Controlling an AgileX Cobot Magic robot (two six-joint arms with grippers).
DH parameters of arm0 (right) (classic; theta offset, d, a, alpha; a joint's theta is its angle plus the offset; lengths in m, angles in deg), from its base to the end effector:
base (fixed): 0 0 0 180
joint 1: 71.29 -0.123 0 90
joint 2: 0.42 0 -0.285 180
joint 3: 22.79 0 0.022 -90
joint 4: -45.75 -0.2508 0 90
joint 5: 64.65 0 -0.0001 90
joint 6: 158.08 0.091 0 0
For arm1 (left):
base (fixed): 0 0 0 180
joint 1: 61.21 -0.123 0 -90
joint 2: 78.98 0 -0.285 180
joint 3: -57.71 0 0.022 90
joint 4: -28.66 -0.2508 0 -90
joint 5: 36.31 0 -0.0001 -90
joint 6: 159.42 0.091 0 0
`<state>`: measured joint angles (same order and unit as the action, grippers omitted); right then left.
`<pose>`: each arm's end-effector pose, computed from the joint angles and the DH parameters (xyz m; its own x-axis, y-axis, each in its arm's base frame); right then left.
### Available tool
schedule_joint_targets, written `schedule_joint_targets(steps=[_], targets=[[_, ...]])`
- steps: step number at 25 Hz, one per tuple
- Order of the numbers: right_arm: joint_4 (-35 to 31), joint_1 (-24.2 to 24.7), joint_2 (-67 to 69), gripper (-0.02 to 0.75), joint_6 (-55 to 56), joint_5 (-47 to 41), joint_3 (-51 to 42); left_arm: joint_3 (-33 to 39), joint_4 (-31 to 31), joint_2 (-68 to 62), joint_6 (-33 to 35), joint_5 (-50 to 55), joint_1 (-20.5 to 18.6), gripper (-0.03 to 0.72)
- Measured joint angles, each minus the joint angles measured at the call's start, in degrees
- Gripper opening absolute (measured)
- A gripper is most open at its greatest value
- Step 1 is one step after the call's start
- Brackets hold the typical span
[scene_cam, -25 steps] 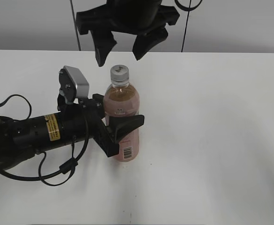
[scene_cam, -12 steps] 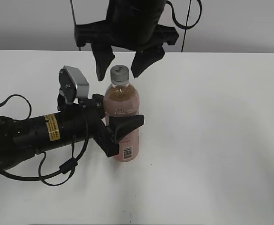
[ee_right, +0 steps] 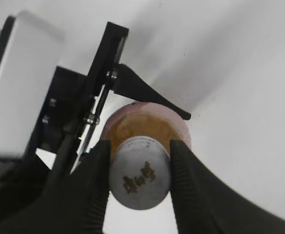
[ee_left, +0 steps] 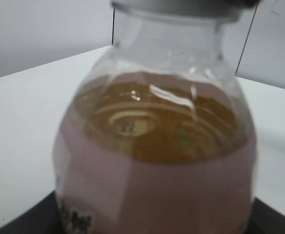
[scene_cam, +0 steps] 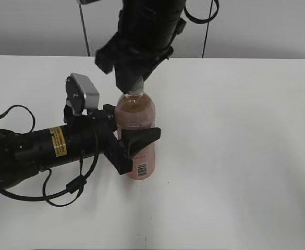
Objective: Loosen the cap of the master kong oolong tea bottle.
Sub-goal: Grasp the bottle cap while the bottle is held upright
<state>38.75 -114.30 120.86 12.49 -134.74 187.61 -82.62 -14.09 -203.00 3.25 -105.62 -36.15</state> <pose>0.3063 0.3000 0.2993 -0.5991 -0.7253 -0.3391 -0.7844 0.6166 0.0672 0.2654 -0.1879 0.1113 -0.1596 0.0859 -0.9834 0.8942 0.4346 -0.1072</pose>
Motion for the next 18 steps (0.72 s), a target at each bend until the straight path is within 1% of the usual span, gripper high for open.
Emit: schedule_joint_targets(steps=[6, 8, 10, 13, 17, 18], targets=[[-0.40, 0.00, 0.00, 0.278, -41.19, 0.00, 0.00, 0.00, -0.03, 0.00, 0.00, 0.00, 0.00, 0.400], [-0.55, 0.00, -0.06, 0.278, -50.21, -0.05, 0.00, 0.00, -0.06, 0.00, 0.05, 0.00, 0.00, 0.400], [-0.70, 0.00, -0.10, 0.278, -53.42, -0.10, 0.00, 0.00, -0.06, 0.00, 0.05, 0.00, 0.00, 0.400], [-0.80, 0.00, -0.17, 0.278, -54.94, -0.11, 0.00, 0.00, -0.13, 0.00, 0.10, 0.00, 0.00, 0.400], [-0.87, 0.00, -0.17, 0.279, -52.64, -0.11, 0.00, 0.00, -0.20, 0.00, 0.15, 0.00, 0.00, 0.400], [-0.87, 0.00, -0.17, 0.295, -51.24, -0.11, 0.00, 0.00, -0.20, 0.00, 0.15, 0.00, 0.00, 0.400]])
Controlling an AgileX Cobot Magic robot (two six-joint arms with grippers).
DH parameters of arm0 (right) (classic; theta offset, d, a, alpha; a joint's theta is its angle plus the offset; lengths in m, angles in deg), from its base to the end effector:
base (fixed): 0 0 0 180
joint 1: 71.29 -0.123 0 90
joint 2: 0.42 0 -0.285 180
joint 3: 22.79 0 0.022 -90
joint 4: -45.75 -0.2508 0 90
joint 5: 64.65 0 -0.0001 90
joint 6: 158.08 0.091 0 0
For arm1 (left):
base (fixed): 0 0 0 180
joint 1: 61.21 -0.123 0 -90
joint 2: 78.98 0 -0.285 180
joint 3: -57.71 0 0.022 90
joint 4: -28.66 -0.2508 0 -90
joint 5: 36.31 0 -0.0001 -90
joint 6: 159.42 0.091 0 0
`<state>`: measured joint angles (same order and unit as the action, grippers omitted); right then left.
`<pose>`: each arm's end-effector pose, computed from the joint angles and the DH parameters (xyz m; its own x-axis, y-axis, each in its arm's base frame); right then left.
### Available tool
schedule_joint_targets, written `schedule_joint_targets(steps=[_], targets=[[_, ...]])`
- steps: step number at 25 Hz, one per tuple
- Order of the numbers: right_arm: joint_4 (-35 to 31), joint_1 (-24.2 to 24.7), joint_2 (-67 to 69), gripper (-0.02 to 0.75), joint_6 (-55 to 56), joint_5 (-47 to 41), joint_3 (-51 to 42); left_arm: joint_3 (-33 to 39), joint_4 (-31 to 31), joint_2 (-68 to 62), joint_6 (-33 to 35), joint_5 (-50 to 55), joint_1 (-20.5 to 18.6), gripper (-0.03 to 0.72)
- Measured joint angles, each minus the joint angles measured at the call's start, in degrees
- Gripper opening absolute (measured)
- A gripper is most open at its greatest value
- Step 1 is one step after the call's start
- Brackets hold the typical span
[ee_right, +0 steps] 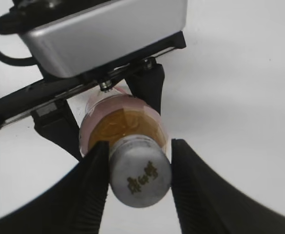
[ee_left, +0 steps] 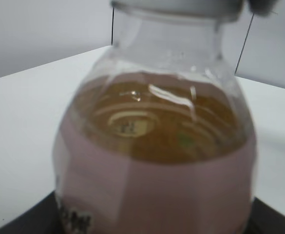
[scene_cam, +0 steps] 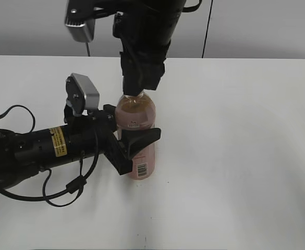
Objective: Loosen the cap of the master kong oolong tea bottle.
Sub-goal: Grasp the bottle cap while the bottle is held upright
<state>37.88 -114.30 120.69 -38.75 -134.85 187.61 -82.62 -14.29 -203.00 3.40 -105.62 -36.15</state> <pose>0.3050 0.3005 0.3007 0.2340 -0.9316 -0.2780 -0.9604 -0.1770 -0.2153 0.2652 -0.1880 0.1112 -0.1566 0.0884 -0.9837 0.8962 0.4314 -0.1038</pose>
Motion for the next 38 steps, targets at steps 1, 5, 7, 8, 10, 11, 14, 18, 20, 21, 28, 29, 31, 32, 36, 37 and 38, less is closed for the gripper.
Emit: schedule_joint_targets(steps=[1, 5, 7, 8, 10, 11, 14, 18, 20, 21, 28, 29, 31, 32, 36, 37, 38], targets=[[-0.15, 0.00, 0.00, 0.321, 1.26, 0.07, 0.00, 0.00, 0.00, 0.00, -0.06, 0.00, 0.00, 0.400], [-1.50, 0.00, 0.00, 0.517, 9.22, 0.07, 0.00, 0.00, 0.00, 0.00, -0.10, 0.00, 0.00, 0.400], [-1.90, 0.00, 0.00, 0.569, 17.52, 0.07, 0.34, 0.00, 0.00, 0.00, -0.10, 0.00, 0.00, 0.400], [-1.89, 0.00, 0.00, 0.575, 21.91, 0.07, 0.62, 0.00, 0.00, 0.00, -0.10, 0.00, 0.00, 0.400], [-1.55, 0.00, 0.00, 0.577, 33.63, 0.07, 1.81, 0.00, 0.00, 0.00, -0.10, 0.00, 0.00, 0.400], [-0.93, 0.00, 0.00, 0.577, 40.02, 0.07, 2.47, 0.00, 0.00, 0.00, -0.13, 0.00, 0.00, 0.400], [1.93, 0.00, -0.27, 0.577, 59.05, 0.07, 3.79, 0.00, -0.12, 0.00, -0.13, 0.00, 0.00, 0.400], [1.85, 0.00, -0.87, 0.577, 71.01, 0.07, 3.97, 0.00, -0.57, 0.00, -0.13, 0.00, 0.00, 0.400], [1.72, 0.00, -0.87, 0.566, 72.84, 0.07, 3.26, 0.00, -0.72, 0.00, -0.13, 0.00, -0.06, 0.400], [1.72, 0.00, -0.87, 0.554, 73.32, 0.07, 2.30, 0.00, -0.77, 0.00, -0.13, 0.00, -0.06, 0.400], [0.75, 0.00, -0.87, 0.510, 73.89, 0.07, -1.36, 0.00, -0.84, 0.00, -0.13, -0.05, -0.06, 0.400], [0.71, 0.00, -0.87, 0.503, 73.89, 0.07, -1.36, 0.00, -0.86, 0.00, -0.13, -0.05, -0.06, 0.400], [0.71, 0.00, -0.87, 0.452, 73.89, 0.07, -1.36, 0.00, -0.91, 0.00, -0.13, -0.05, -0.06, 0.400], [0.71, 0.00, -0.87, 0.407, 73.42, 0.07, -1.36, 0.00, -0.91, 0.00, -0.13, -0.05, -0.06, 0.400], [0.43, -0.03, -0.89, 0.275, 63.93, 0.12, -1.36, 0.00, -0.93, 0.00, -0.13, -0.05, -0.06, 0.400], [0.41, -0.03, -0.89, 0.275, 59.63, 0.12, -1.36, 0.00, -0.98, 0.00, -0.13, -0.05, -0.06, 0.400], [0.33, -0.03, -0.89, 0.275, 54.52, 0.12, -1.36, 0.00, -1.00, 0.00, -0.13, -0.05, -0.06, 0.400]])
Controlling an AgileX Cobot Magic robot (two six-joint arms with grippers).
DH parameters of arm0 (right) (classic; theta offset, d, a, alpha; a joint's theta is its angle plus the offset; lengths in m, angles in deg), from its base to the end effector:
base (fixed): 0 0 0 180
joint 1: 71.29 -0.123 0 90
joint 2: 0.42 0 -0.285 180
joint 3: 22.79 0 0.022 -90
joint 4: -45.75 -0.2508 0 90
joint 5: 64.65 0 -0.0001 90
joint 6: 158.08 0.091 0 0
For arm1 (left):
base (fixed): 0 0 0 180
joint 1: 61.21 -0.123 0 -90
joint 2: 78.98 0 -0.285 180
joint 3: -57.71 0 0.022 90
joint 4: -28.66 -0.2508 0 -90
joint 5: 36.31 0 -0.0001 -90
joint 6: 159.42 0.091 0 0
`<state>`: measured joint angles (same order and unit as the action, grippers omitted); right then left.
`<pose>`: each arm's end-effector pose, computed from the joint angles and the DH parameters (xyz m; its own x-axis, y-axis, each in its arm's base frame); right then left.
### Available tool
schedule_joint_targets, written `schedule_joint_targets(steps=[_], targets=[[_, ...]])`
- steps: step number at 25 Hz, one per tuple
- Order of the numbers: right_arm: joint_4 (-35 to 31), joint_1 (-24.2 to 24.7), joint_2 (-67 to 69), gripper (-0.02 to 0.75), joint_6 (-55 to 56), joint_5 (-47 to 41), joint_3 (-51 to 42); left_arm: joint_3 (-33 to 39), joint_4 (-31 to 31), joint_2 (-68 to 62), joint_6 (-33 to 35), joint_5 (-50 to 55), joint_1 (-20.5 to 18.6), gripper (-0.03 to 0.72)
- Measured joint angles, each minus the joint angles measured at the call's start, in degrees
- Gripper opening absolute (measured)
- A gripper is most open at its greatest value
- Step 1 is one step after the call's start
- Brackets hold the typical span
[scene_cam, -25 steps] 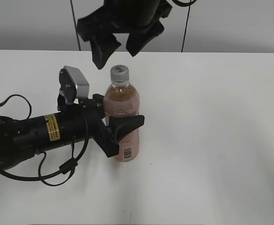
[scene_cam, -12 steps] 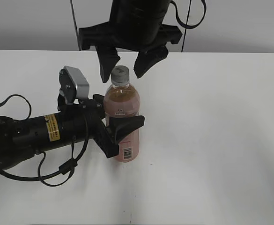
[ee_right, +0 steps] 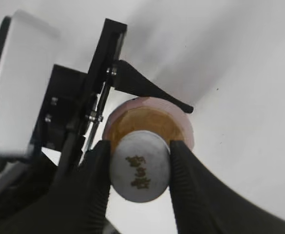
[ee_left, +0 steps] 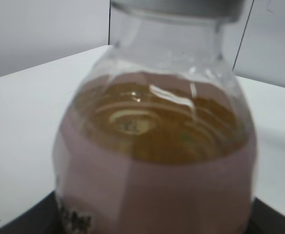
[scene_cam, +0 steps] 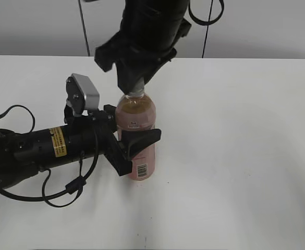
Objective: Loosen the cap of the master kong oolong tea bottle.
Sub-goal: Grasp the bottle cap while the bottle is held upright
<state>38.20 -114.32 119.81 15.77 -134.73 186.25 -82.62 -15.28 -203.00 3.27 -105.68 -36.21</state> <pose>0.3021 0.2974 0.3006 -0.6464 -0.6878 -0.3304 -0.7480 0.6566 0.0965 0.2640 -0.1883 0.1110 -0.1548 0.0933 -0.9835 0.9027 0.4178 -0.1024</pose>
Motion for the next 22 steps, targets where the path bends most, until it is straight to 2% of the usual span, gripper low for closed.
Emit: schedule_joint_targets(steps=[6, 9, 13, 19, 22], targets=[[0.00, 0.00, 0.00, 0.275, -41.93, 0.00, 0.00, 0.00, -0.17, 0.00, 0.13, 0.00, 0.00, 0.400], [0.00, 0.00, 0.00, 0.275, -54.31, -0.06, 0.00, 0.00, -0.21, 0.00, 0.18, 0.00, 0.00, 0.400], [-0.13, 0.00, 0.00, 0.275, -57.99, -0.12, 0.00, 0.00, -0.24, 0.00, 0.32, 0.00, 0.00, 0.400], [-0.59, 0.00, 0.00, 0.285, -55.45, -0.12, 0.00, 0.00, -0.41, 0.00, 0.32, 0.00, 0.00, 0.400], [-1.87, 0.00, 0.00, 0.412, -50.22, -0.04, -0.04, -0.01, -0.36, 0.00, 0.20, 0.00, 0.00, 0.400]])
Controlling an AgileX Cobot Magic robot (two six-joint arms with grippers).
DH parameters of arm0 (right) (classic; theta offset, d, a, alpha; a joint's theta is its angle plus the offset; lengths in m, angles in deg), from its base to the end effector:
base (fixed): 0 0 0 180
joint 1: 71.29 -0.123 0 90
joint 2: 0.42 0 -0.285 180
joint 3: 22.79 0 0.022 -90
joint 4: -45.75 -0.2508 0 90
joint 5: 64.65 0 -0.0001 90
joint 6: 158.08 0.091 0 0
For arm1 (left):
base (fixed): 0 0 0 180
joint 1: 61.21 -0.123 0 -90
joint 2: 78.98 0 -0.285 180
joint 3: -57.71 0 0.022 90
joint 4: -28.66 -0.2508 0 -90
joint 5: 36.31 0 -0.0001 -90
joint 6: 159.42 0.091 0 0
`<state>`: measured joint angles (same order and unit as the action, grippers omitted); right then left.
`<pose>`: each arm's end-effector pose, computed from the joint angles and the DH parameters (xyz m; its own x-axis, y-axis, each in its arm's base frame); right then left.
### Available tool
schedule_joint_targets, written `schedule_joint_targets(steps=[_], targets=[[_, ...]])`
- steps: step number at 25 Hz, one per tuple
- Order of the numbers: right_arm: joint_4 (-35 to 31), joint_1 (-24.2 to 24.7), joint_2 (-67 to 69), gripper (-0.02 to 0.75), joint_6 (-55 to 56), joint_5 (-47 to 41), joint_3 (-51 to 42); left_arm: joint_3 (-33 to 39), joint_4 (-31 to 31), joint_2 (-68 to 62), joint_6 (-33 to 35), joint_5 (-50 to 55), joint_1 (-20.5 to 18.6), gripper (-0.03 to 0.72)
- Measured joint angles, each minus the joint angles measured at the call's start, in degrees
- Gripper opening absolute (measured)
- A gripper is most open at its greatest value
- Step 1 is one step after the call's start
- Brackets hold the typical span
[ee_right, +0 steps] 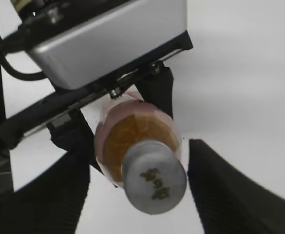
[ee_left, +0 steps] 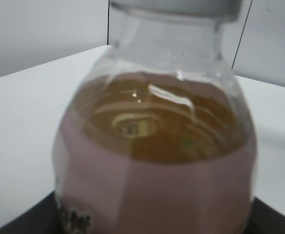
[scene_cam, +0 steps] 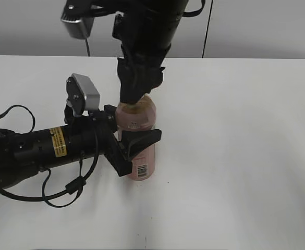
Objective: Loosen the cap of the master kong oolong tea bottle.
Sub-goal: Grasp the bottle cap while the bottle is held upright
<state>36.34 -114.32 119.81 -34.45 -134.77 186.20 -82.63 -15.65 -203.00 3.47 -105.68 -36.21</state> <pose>0.3002 0.2994 0.3007 0.1538 -0.9380 -0.3106 -0.9797 -0.1037 -0.1718 0.2636 -0.1885 0.1110 -0.1501 0.0972 -0.9839 0.9059 0.4121 -0.0975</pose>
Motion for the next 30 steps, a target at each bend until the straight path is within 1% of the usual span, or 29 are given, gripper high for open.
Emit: schedule_joint_targets(steps=[2, 3, 4, 7, 13, 15, 17, 20, 27, 30], targets=[[-0.82, 0.00, 0.00, 0.520, 5.13, 0.00, -0.06, -0.05, 0.00, 0.00, -0.07, 0.00, 0.00, 0.400], [-0.95, -0.04, -0.05, 0.557, 8.51, 0.00, -0.06, -0.05, 0.00, 0.00, -0.07, 0.00, 0.00, 0.400], [-1.00, -0.04, -0.05, 0.572, 11.70, 0.00, 0.08, -0.05, 0.00, 0.00, -0.07, 0.00, 0.00, 0.400], [-0.90, -0.11, -0.05, 0.578, 24.91, 0.00, 1.52, -0.05, -0.05, 0.00, -0.07, 0.00, 0.00, 0.400], [2.66, -0.11, -0.15, 0.578, 59.32, 0.00, 3.00, -0.05, -0.05, 0.00, -0.07, 0.00, 0.00, 0.400], [2.78, -0.11, -0.15, 0.578, 65.08, 0.00, 3.08, -0.05, -0.05, 0.00, -0.07, 0.00, 0.00, 0.400], [2.67, -0.11, -0.15, 0.578, 68.58, 0.00, 3.08, -0.05, -0.05, 0.00, -0.07, 0.04, 0.00, 0.400], [2.67, -0.18, -0.15, 0.568, 70.69, 0.00, 2.84, -0.05, -0.11, 0.00, -0.07, 0.04, 0.00, 0.400], [1.96, -0.18, -0.15, 0.470, 71.64, 0.00, 1.90, -0.05, -0.15, 0.00, -0.07, 0.04, 0.00, 0.400], [1.14, -0.18, -0.15, 0.446, 71.69, 0.00, 0.87, -0.05, -0.17, 0.00, -0.07, 0.04, 0.00, 0.400]])
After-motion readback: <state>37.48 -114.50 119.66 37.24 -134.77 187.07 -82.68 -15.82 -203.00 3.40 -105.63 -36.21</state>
